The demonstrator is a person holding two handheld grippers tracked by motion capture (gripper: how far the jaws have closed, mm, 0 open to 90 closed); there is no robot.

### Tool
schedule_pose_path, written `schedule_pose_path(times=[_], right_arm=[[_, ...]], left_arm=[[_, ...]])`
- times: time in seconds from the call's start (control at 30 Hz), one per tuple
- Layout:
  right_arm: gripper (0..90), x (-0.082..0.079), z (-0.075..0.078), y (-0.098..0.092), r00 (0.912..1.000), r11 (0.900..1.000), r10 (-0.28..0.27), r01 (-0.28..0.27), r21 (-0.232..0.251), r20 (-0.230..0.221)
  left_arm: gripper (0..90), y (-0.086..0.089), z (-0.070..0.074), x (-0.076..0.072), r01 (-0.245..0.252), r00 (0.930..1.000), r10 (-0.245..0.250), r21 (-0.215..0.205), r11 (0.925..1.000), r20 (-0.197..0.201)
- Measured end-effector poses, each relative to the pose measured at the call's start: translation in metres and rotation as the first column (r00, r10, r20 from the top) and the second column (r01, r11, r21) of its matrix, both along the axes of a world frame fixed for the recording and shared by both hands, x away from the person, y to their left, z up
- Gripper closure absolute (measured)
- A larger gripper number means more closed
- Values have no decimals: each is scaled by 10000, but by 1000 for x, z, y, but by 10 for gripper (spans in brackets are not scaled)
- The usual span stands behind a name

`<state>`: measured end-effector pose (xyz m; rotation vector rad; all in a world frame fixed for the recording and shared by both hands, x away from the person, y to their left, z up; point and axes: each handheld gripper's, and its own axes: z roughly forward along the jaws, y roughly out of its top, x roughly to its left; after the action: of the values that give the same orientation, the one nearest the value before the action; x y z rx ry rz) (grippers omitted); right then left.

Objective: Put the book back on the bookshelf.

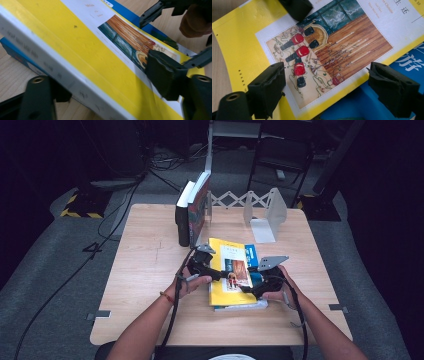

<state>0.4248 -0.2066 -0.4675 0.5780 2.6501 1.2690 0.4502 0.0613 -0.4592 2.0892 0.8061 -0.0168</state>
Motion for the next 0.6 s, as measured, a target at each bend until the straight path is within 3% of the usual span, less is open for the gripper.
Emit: schedule_pose_path(times=[0.07, 0.17, 0.23, 0.33, 0.43, 0.47, 0.6], right_arm=[[148, 0, 0, 0, 10000, 10000, -11, 11, -12, 6], [148, 0, 0, 0, 10000, 10000, -30, 30, 2, 49], [148, -1, 0, -1, 10000, 10000, -21, 21, 31, 74], [148, -1, 0, -1, 9999, 10000, -10, 9, 54, 115], [148, -2, 0, -1, 9999, 10000, -2, 2, 2, 171], [148, -2, 0, -1, 9998, 10000, 25, -25, -11, 179], [172, -3, 2, -1, 9997, 9999, 43, -39, -160, 247]], left_arm=[[307, -1, 0, 3, -4, 10000, 4, -81, 10000, 71], [362, 2, 3, 8, -127, 9998, 119, -631, 9979, -135], [363, 3, 4, 10, -242, 9997, 244, -480, 9986, 35], [390, 4, 4, 14, -273, 9996, 273, -641, 9976, -8], [473, 11, 4, 18, -234, 9997, 237, -1286, 9914, 12], [501, 12, 5, 18, -135, 9998, 158, -1394, 9901, 155], [524, 8, 13, 7, 17, 9946, 84, -968, 9953, 1039]])
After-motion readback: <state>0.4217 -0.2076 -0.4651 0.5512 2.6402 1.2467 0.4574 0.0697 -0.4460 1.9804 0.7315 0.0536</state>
